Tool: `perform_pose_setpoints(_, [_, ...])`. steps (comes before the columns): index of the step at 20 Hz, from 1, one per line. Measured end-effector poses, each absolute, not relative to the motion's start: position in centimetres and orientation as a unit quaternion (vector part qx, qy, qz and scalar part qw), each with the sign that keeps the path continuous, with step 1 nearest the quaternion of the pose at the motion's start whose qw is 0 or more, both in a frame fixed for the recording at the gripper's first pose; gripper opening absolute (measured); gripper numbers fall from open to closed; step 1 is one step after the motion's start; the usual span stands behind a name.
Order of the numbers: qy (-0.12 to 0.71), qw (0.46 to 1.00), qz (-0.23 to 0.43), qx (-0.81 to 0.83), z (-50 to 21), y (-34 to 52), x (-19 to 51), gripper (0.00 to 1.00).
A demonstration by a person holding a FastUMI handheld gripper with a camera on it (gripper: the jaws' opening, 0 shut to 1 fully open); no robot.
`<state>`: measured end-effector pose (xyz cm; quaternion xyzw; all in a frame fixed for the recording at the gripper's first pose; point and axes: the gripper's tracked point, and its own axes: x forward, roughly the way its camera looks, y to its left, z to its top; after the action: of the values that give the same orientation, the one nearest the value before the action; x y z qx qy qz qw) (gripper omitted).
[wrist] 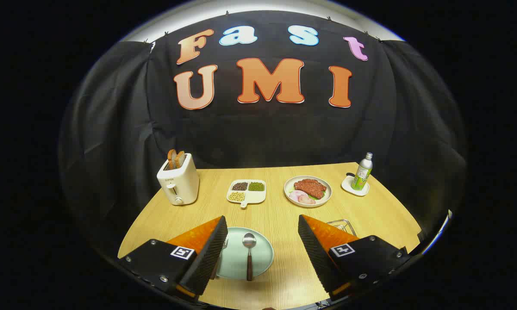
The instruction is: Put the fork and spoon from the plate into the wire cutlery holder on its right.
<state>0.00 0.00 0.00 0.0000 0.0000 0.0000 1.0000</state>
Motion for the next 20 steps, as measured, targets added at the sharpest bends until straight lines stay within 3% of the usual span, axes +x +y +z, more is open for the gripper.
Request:
perform_pose_setpoints(13, [0.016, 1.000, 0.005, -0.004, -2.8, 1.0, 1.4, 0.99])
perform_pose_setpoints(20, [0.083, 0.996, 0.021, -0.012, -10.2, 2.4, 6.3, 0.99])
